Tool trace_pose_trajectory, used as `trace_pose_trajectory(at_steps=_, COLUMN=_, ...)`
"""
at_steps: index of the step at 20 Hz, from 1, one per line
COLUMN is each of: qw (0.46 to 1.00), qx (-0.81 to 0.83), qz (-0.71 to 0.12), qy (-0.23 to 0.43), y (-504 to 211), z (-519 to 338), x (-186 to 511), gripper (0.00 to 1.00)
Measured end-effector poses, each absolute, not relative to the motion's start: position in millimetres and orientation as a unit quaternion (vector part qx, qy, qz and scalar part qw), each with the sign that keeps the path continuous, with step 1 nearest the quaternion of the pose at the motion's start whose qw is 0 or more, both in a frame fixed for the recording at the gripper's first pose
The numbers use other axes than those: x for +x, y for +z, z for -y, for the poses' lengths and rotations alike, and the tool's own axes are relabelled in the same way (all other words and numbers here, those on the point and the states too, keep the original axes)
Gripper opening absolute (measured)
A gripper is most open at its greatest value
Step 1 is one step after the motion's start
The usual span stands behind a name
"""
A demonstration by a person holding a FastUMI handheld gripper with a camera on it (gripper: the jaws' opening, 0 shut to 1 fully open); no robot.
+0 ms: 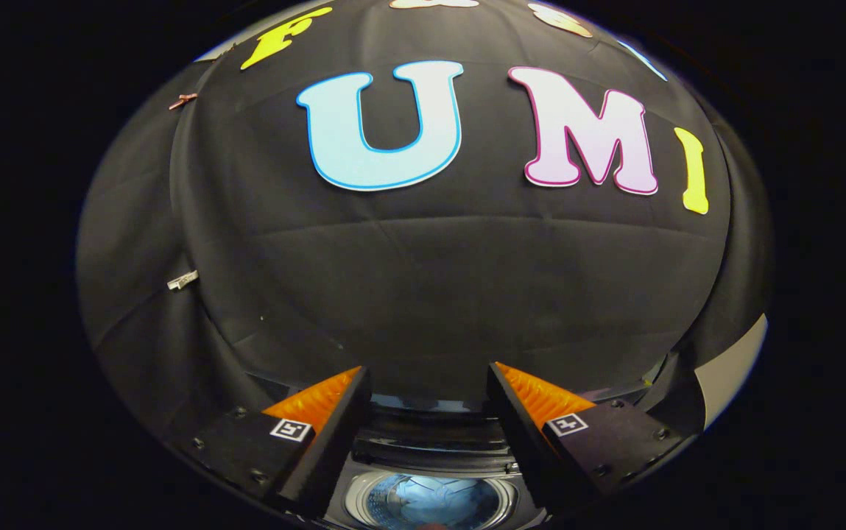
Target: Put the clothes into the washing machine and then close the washing machine lid.
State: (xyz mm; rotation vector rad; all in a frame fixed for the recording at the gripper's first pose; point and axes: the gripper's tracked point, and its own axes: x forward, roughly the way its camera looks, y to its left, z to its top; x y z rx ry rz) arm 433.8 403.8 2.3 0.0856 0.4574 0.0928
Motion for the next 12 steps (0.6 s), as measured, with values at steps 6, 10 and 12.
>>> trace_pose_trajectory(at_steps=6, qw=0.971, qx=0.046, qz=-0.231, qy=0.049, y=-3.0, z=-402.6, x=434.0, gripper=1.0)
trace_pose_trajectory(at_steps=10, qw=0.976, qx=0.043, qz=-0.207, qy=0.056, y=-0.3, z=-403.6, x=418.3, gripper=1.0)
trace_pose_trajectory(at_steps=12, qw=0.978, qx=0.045, qz=-0.197, qy=0.056, y=0.6, z=-403.8, x=403.7, gripper=1.0)
